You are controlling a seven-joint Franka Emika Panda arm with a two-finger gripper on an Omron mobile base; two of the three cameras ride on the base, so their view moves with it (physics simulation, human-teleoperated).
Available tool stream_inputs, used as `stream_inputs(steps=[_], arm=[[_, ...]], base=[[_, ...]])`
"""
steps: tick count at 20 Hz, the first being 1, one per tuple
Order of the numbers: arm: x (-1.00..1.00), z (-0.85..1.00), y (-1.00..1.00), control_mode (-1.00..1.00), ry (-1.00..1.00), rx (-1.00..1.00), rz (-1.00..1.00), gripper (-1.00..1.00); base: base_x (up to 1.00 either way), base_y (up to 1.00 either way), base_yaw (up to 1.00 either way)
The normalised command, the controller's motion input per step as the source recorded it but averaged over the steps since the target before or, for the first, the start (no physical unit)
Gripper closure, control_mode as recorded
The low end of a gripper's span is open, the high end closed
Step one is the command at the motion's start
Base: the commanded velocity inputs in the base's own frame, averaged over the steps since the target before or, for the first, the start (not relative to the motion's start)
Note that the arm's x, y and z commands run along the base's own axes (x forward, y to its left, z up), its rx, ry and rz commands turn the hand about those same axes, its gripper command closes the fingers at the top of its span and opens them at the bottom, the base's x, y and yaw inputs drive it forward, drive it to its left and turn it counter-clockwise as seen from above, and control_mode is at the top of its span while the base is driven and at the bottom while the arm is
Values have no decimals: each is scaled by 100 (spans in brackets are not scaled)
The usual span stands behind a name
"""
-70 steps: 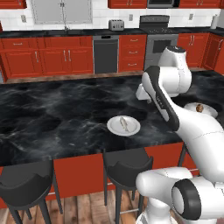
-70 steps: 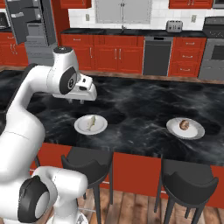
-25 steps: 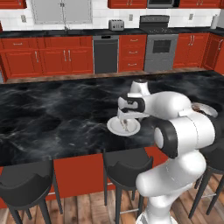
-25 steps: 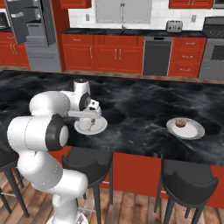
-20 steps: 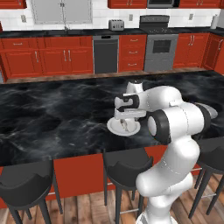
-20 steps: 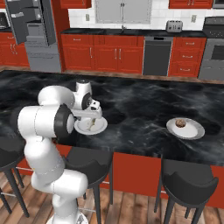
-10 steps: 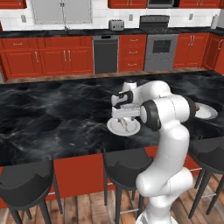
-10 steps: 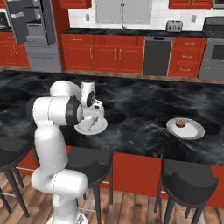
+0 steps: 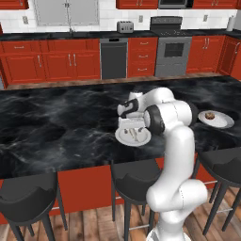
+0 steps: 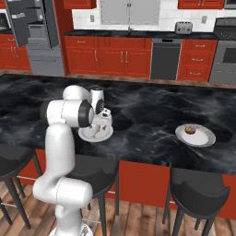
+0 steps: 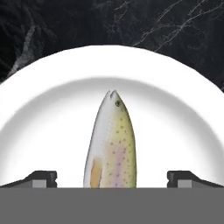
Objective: Transport the fish and mushroom to the fridge. Place the fish on the rack containing meat and place the mushroom on the rack containing the vegetable, ensuring meats and vegetables are on different racks.
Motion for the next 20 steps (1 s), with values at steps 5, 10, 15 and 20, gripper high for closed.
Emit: stream_inputs(steps=[5, 10, 15, 20], arm=[[7, -23, 0, -100, 12, 0, 0, -100], [-25, -5, 0, -100, 5, 0, 0, -100], [-21, -10, 1, -100, 3, 0, 0, -100], [-2, -27, 0, -100, 3, 0, 0, -100]], base=[[0, 0, 0], [0, 0, 0], [0, 0, 0], [0, 0, 0]])
